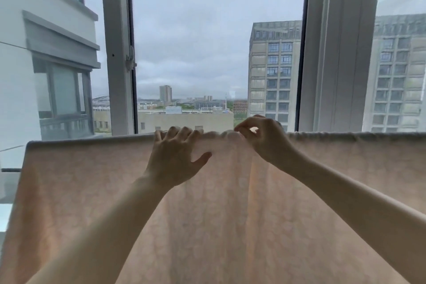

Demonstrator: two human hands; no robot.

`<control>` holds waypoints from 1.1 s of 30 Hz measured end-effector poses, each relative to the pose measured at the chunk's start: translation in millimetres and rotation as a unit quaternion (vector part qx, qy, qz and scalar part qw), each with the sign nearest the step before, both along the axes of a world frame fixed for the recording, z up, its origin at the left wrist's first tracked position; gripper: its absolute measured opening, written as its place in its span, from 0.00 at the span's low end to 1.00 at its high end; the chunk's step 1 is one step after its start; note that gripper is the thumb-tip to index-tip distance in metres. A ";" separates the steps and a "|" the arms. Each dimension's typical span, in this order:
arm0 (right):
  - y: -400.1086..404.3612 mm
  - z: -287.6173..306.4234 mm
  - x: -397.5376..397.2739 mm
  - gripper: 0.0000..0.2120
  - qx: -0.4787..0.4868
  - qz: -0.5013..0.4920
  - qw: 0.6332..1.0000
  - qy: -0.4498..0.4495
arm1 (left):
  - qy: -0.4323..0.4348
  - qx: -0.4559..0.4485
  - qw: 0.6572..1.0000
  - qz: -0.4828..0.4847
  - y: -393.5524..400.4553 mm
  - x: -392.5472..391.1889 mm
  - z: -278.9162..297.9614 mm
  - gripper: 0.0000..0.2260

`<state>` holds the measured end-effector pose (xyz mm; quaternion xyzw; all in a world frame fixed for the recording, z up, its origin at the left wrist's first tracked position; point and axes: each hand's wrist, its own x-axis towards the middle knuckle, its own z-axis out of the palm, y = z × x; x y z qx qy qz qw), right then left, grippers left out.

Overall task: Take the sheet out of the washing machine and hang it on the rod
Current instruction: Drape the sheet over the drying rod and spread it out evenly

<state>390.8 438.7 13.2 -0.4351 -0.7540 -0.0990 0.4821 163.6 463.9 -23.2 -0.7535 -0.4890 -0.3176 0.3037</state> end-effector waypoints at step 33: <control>11.1 36.8 73.9 0.10 -0.164 -0.057 0.981 -0.092 | 0.004 0.059 0.998 -0.018 12.0 65.9 -21.6 0.29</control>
